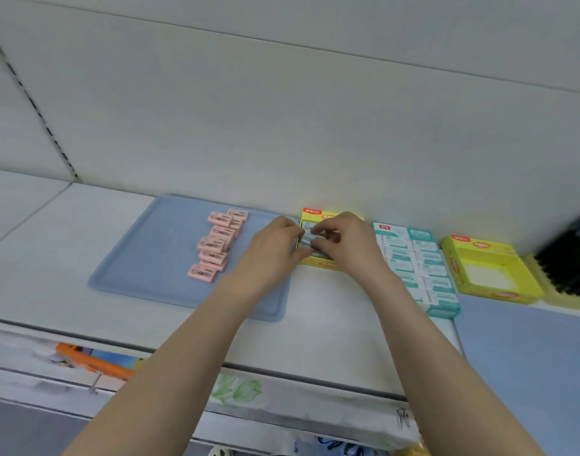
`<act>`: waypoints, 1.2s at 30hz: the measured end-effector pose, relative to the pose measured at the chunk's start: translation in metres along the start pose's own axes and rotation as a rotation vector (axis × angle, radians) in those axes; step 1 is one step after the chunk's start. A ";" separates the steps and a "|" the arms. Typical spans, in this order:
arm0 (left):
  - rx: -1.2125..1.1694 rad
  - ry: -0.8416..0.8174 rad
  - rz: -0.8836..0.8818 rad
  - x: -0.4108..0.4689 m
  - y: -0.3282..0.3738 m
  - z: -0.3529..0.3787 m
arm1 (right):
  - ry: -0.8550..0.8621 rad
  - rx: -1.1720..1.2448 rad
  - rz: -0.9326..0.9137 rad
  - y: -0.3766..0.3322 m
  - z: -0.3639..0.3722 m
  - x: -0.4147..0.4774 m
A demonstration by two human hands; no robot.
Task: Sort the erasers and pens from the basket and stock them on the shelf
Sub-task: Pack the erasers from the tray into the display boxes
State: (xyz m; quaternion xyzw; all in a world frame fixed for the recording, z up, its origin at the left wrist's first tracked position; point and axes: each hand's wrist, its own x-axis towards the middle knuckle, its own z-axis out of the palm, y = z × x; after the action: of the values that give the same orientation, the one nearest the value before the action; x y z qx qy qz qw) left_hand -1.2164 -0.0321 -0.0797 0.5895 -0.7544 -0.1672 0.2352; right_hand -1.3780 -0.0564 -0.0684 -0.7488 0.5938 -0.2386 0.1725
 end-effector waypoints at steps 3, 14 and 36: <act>-0.042 0.020 0.005 0.000 -0.003 0.003 | 0.000 0.014 -0.021 0.002 0.002 -0.002; 0.023 0.061 0.068 0.013 -0.004 0.002 | 0.132 -0.121 0.029 0.020 -0.008 0.002; 0.071 0.053 -0.035 0.020 0.008 0.015 | 0.255 -0.427 0.638 0.127 -0.095 -0.065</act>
State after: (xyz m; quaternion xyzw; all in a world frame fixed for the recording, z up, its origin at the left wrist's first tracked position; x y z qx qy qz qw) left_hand -1.2351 -0.0504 -0.0853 0.6147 -0.7430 -0.1287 0.2314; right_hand -1.5453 -0.0204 -0.0688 -0.5102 0.8494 -0.1350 0.0035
